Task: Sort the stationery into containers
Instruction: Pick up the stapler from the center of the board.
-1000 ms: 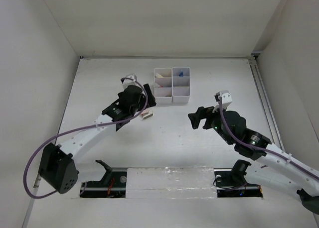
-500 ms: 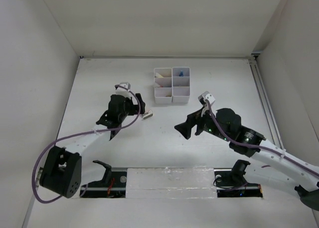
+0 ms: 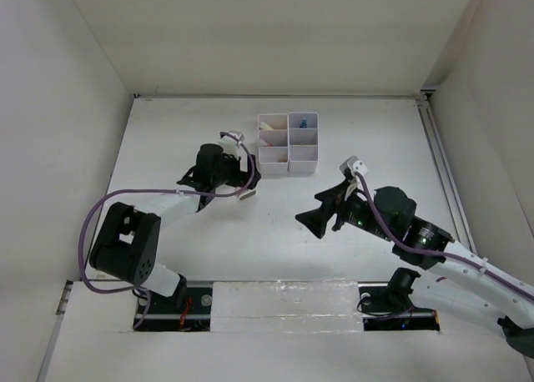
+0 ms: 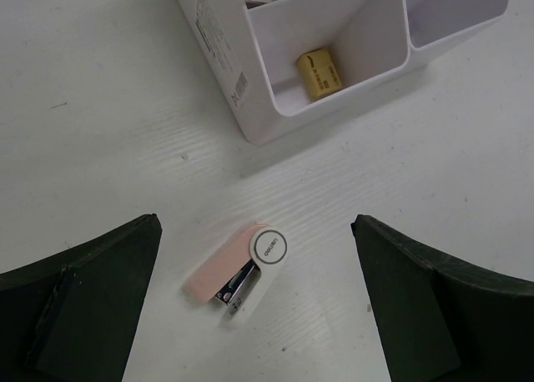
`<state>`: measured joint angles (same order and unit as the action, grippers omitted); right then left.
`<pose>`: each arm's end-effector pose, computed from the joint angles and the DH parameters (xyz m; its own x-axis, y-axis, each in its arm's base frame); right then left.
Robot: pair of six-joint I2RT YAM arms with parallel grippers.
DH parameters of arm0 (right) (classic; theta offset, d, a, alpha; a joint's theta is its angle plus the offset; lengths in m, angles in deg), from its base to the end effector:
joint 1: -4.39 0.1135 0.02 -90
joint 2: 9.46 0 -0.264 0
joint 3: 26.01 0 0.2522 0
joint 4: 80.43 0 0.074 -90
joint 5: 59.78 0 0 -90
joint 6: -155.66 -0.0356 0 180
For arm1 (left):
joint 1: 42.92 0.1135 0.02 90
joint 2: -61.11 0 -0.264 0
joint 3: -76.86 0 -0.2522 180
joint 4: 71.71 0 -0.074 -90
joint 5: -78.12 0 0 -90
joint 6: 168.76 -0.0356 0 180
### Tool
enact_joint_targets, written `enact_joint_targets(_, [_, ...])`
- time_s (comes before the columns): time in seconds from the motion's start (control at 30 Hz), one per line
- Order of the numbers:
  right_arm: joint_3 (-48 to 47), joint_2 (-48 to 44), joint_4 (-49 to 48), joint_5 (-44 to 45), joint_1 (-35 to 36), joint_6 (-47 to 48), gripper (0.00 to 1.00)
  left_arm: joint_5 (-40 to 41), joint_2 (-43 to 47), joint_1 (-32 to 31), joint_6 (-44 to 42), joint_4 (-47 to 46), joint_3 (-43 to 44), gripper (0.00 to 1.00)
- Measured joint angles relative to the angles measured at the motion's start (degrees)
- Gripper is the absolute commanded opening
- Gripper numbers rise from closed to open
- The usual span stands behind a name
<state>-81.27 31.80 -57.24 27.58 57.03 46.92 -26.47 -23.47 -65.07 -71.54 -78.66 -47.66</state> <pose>0.1045 0.1396 0.3311 -0.3557 0.0629 -0.9325 -0.7469 0.5806 0.3241 0.2892 -0.1274 0.2128 -0.4195 0.0394 -0.9069 0.5325 0.8198 -0.2106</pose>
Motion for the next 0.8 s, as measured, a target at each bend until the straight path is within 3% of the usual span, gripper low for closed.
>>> enact_joint_targets(0.2, [0.04,0.15,0.02,-0.92,0.07,0.55,0.99,-1.20,-1.33,-0.28,0.22,1.49,0.42,1.00])
enact_joint_targets(0.8, [0.02,-1.97,1.70,-1.05,0.31,1.03,0.99,6.32,-6.54,-5.38,3.78,10.51,2.27,1.00])
